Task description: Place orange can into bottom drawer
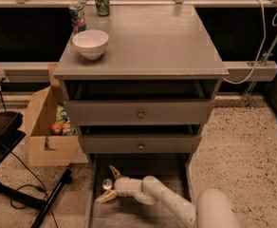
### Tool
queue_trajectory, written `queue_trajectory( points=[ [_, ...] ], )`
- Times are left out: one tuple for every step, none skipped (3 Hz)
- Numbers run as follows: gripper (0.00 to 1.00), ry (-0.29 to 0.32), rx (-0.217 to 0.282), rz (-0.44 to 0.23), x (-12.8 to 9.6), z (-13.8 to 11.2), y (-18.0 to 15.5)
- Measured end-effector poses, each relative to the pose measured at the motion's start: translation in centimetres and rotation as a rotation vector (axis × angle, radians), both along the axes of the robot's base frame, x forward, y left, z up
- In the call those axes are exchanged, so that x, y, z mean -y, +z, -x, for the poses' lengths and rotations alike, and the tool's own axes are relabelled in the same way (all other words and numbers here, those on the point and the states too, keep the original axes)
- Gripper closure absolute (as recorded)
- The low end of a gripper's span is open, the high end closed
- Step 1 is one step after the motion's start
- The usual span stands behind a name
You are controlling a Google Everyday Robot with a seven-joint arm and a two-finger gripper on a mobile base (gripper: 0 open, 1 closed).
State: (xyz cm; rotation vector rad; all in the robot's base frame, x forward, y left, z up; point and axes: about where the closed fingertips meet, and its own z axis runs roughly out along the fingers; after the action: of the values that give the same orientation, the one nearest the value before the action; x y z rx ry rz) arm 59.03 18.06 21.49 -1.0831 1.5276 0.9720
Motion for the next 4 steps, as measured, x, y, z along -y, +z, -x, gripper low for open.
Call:
queue_trajectory(
  points=[
    [0.0, 0.0, 0.0, 0.0, 0.0, 0.0, 0.0],
    [0.0, -0.026, 0.011, 0.049, 2.3, 0.8, 2.5],
    [0.0, 0.008, -0.022, 0.141, 7.2, 2.7, 5.9],
    [0.0, 0.108, -0.138, 0.256, 13.6, 7.3, 10.0]
  ],
)
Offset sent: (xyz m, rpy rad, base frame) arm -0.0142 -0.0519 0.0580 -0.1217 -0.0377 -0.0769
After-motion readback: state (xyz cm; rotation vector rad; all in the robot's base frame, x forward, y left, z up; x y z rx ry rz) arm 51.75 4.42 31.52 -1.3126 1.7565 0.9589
